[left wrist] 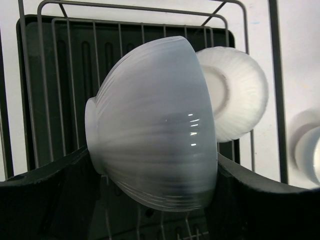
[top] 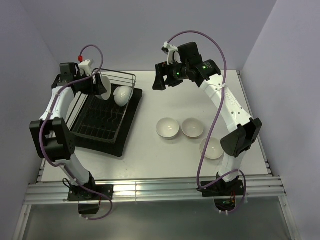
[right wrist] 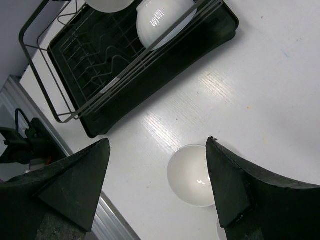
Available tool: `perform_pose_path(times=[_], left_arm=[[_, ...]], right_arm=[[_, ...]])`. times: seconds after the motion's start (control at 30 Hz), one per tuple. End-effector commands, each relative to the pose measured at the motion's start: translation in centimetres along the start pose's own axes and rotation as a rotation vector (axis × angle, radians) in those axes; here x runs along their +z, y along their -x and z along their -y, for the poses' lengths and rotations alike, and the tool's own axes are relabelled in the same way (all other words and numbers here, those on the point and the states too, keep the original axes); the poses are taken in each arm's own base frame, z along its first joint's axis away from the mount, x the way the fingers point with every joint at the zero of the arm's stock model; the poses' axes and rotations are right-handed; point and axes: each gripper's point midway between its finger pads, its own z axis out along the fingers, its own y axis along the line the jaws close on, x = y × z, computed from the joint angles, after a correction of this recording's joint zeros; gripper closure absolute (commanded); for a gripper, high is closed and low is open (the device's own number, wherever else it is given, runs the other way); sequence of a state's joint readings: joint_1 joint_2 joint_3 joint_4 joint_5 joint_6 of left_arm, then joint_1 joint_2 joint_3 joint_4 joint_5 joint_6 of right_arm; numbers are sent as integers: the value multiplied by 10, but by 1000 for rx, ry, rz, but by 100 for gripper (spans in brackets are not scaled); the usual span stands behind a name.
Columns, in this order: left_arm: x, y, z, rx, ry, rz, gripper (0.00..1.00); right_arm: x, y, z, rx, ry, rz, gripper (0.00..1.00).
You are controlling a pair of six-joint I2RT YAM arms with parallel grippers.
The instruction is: Load the bowls into the dish rack
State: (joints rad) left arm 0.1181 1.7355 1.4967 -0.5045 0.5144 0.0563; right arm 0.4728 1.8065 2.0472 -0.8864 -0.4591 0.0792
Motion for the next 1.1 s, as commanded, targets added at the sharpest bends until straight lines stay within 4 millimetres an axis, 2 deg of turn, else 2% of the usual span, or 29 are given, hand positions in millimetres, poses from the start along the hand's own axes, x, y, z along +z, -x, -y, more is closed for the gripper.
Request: perform_pose_path(times=[0.0,0.27,0.6,0.9,1.07], left_arm=[[-3,36,-2,116,11,84,100],[22,24,-4,143,-14,27,100],[41,18,-2,187,10,-3,100],[51,11,1,250,44,-32,100],[50,5,-4,253,70,-47,98]], right_arm=[[-24,15,-9,-41,7,68,16],[-21,11,-8,-41,6,51,16],[-18,7,-5,-37,1,35,16],[-16,4,-3,-37,-1,25,16],[-16,4,-1,-33,-1,21,16]])
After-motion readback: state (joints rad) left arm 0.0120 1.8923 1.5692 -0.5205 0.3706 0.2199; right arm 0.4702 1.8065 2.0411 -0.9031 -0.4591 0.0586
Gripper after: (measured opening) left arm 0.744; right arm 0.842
